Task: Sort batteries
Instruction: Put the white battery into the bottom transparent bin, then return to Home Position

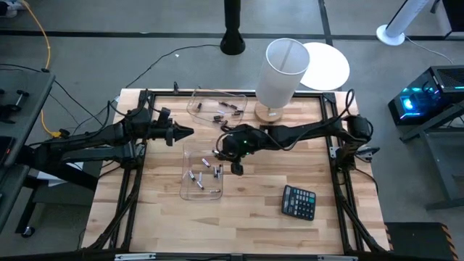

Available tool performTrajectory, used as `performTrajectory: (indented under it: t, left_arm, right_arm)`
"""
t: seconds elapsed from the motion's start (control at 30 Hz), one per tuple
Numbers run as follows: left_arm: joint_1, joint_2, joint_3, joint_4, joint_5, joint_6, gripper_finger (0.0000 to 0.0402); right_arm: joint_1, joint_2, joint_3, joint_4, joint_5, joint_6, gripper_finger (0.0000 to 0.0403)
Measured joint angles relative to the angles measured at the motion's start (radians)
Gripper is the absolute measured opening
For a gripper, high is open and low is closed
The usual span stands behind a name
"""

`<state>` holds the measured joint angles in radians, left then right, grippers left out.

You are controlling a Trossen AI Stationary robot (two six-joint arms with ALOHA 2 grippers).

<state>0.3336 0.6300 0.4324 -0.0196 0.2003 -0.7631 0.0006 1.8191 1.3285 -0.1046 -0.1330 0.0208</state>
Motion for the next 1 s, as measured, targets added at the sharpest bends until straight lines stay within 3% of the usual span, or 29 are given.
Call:
performTrajectory:
  t: [0.13,0.33,0.6,0.83,1.0]
  left_arm:
    - [0.000,0.000,0.000,0.013,0.025,0.027,0.0106]
    - [0.000,-0.014,0.000,0.027,0.093,0.058,0.0106]
    - [-0.043,-0.157,-0.017,0.051,0.090,0.076,0.0106]
    - [-0.133,-0.378,-0.187,0.233,-0.095,0.069,0.0093]
    - [-0.173,-0.456,-0.299,0.267,-0.123,0.076,0.0062]
  right_arm:
    - [0.011,0.019,0.000,0.015,0.091,0.048,0.0128]
    - [0.008,0.008,0.000,0.041,0.098,0.058,0.0202]
    - [-0.030,-0.092,0.000,-0.013,0.064,0.109,0.0206]
    - [-0.054,-0.265,0.000,-0.156,0.185,0.176,0.0203]
    - [-0.055,-0.379,0.000,-0.230,0.312,0.295,0.0195]
